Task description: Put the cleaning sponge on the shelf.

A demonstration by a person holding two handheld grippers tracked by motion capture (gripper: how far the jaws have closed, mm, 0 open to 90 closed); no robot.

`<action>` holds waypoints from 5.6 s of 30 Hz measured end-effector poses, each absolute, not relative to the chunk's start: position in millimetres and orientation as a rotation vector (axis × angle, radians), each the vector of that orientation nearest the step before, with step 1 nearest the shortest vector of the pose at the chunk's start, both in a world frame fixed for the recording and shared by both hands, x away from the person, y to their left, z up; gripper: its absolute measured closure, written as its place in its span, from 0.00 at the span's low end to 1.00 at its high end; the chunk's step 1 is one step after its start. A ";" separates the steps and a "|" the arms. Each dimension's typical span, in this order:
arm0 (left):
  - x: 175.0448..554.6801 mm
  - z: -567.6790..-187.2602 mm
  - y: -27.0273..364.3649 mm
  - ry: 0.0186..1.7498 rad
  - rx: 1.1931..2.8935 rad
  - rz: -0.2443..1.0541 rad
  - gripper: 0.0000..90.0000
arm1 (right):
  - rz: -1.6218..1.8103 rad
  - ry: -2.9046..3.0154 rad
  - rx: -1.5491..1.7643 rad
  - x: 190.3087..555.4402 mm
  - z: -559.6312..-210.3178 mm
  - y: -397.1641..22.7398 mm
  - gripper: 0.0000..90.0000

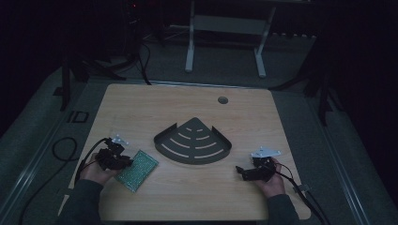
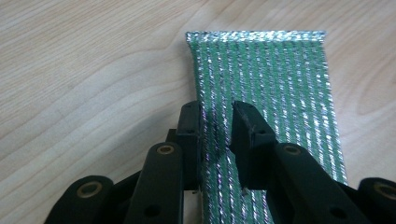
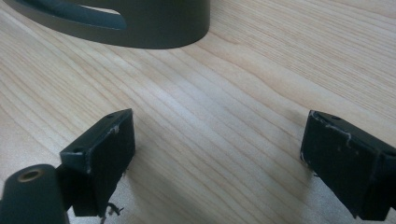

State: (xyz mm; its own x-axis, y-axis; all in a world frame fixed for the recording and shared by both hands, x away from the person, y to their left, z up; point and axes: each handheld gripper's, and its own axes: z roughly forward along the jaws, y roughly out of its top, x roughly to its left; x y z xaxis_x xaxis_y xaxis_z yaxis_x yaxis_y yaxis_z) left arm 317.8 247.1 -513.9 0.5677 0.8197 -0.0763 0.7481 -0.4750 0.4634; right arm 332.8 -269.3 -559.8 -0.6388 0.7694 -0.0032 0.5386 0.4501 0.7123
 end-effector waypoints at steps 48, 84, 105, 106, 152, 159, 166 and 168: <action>340.8 -501.3 253.1 1.304 2.398 -0.001 1.00 | 0.995 2.378 1.116 332.7 -559.9 -269.3 0.11; 352.8 -443.8 244.4 1.219 2.407 0.157 1.00 | 0.995 2.378 1.115 332.8 -559.9 -269.3 0.11; 364.8 -415.5 230.6 1.162 2.425 0.213 1.00 | 0.994 2.379 1.114 332.8 -559.9 -269.4 0.11; 365.3 -414.4 229.9 1.162 2.420 0.215 1.00 | 0.995 2.379 1.115 332.8 -559.9 -269.3 0.11; 401.6 -391.5 183.0 1.023 2.445 0.240 1.00 | 0.995 2.378 1.113 332.9 -560.0 -269.3 0.11; 408.7 -393.7 178.0 1.024 2.437 0.244 1.00 | 0.995 2.378 1.115 332.8 -559.9 -269.3 0.11; 412.8 -395.1 174.2 1.027 2.429 0.259 1.00 | 0.994 2.379 1.114 332.8 -559.9 -269.4 0.11; 414.2 -395.9 172.6 1.028 2.425 0.257 1.00 | 0.995 2.379 1.114 332.9 -559.9 -269.4 0.11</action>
